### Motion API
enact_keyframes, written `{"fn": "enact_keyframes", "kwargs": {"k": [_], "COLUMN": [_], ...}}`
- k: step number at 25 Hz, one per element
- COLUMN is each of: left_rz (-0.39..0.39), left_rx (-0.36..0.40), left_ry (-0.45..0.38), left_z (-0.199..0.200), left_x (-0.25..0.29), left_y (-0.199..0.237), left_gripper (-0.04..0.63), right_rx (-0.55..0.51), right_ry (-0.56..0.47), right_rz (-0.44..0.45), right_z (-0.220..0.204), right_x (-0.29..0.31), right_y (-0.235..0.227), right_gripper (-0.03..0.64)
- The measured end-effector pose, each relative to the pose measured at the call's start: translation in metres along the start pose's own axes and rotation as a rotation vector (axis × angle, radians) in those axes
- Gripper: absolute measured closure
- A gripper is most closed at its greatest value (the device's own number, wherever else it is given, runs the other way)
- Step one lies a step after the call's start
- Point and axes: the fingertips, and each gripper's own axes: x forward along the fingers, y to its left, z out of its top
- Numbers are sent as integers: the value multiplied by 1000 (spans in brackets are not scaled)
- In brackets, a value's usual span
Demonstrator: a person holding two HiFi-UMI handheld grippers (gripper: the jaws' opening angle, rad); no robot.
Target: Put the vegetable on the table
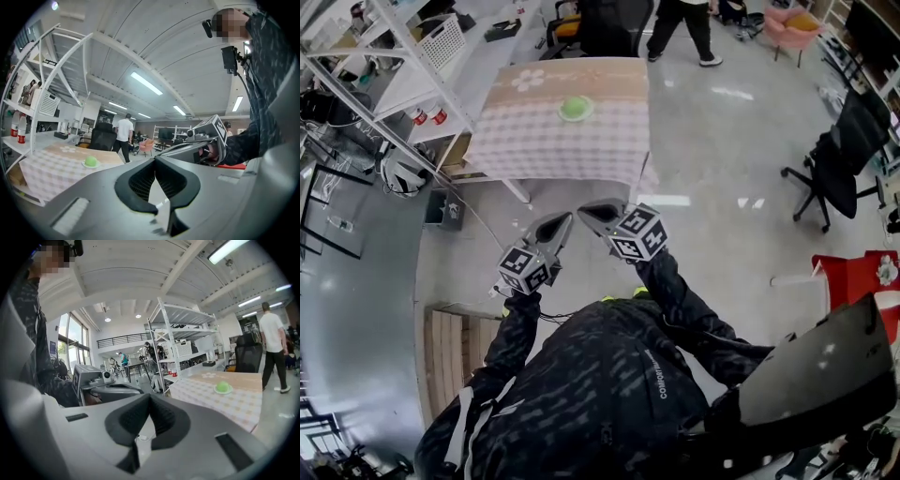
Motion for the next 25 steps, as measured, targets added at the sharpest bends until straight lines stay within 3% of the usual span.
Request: {"fn": "enact_keyframes", "kwargs": {"k": [25], "left_rz": [-11], "left_rx": [23], "left_ry": [14], "left_z": [8], "left_x": [18], "left_y": [9], "left_gripper": [599], "right_rx": [-13], "right_ry": [3], "right_rz": [-10], "right_z": [7], "right_x": [7], "right_y": [-11], "right_gripper": [614]}}
